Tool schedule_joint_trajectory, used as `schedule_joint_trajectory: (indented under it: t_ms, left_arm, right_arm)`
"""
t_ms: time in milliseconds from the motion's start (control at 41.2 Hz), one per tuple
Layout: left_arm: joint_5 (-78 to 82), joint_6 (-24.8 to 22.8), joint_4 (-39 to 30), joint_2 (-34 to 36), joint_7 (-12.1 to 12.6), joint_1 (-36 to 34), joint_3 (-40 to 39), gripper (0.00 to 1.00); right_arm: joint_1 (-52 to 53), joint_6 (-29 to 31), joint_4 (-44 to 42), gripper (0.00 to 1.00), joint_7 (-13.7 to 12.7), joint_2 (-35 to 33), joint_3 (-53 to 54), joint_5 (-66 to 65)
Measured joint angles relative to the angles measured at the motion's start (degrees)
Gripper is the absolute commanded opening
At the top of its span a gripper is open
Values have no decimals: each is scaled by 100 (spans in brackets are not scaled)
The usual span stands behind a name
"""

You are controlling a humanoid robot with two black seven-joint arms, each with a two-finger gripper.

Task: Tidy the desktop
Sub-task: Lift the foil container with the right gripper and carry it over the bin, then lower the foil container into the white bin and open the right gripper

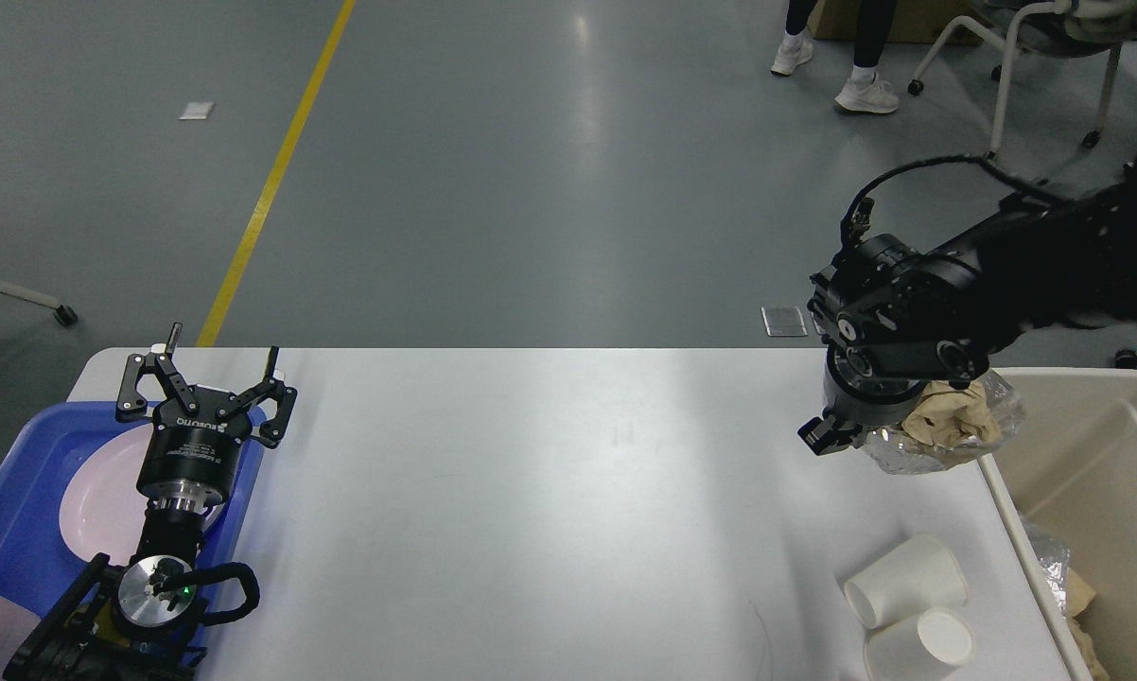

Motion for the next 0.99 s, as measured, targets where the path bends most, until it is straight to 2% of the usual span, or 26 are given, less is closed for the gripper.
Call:
schedule_joint_trajectory:
  t_ms: [194, 339, 533, 703, 994]
  left_arm:
    - [0, -1, 0, 0, 0, 0, 3, 96]
    - [0, -5, 0, 0, 0, 0, 5, 96]
    - [0, -6, 0, 0, 0, 0, 5, 96]
    - [0, -5, 0, 0, 0, 0, 4, 96]
    - [-1, -1, 0, 0, 0, 0, 3, 96]
  right_arm:
    - [1050, 887, 447, 0, -52, -351, 2, 913]
    - [1715, 1160, 736, 0, -62, -607, -194, 1764]
    - [2282, 1115, 1025, 0, -2, -720, -714, 2886]
    - [2376, 980, 1065, 0, 11, -740, -1174, 3164]
    - [1603, 285, 755, 0, -34, -976, -1696, 3051]
